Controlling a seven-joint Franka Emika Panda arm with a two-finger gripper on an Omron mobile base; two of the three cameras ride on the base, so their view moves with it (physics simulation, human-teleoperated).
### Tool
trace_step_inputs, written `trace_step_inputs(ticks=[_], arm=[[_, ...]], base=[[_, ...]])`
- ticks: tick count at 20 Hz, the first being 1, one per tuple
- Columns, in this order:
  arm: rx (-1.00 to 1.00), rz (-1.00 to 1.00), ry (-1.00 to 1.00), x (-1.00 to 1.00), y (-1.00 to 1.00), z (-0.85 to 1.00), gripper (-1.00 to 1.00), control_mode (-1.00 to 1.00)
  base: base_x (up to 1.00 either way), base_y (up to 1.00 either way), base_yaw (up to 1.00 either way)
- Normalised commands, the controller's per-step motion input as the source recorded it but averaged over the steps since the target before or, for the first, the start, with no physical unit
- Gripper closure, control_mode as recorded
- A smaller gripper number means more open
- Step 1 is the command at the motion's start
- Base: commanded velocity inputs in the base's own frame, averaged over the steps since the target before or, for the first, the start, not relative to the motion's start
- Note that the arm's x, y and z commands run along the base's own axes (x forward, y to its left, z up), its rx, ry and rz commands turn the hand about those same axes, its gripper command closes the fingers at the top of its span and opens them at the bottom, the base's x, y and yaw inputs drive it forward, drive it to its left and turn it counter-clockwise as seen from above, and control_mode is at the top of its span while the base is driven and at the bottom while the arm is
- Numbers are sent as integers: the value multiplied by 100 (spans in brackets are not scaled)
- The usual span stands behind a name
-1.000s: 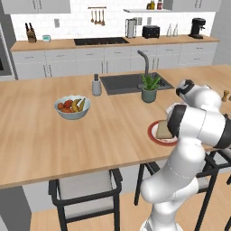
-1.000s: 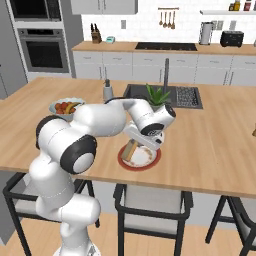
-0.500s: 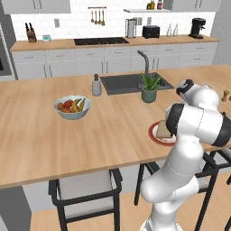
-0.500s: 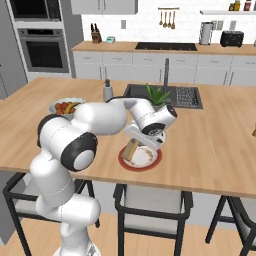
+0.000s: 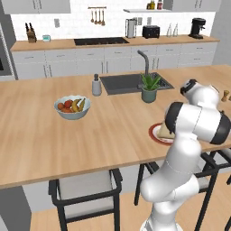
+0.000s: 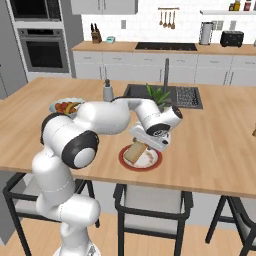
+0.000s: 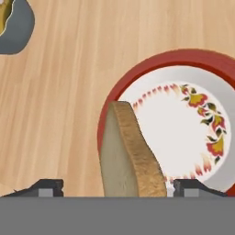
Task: Start the toaster. Once the lever pops up, take the bread to the plate on the dining counter.
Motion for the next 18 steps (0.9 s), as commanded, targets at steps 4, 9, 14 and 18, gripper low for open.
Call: trace_step_inputs(ticks=[4,9,14,18], arm=[[-3,0,2,0,-15,-8,-100,-100],[-23,0,2,8,0,-29,-100,-100],[-36,-4,0,12,0,-37,-100,-100],[-23,-1,0,12,1,-1,-100,-100]], base=[[0,0,0],[0,0,0],[0,0,0],[0,0,0]])
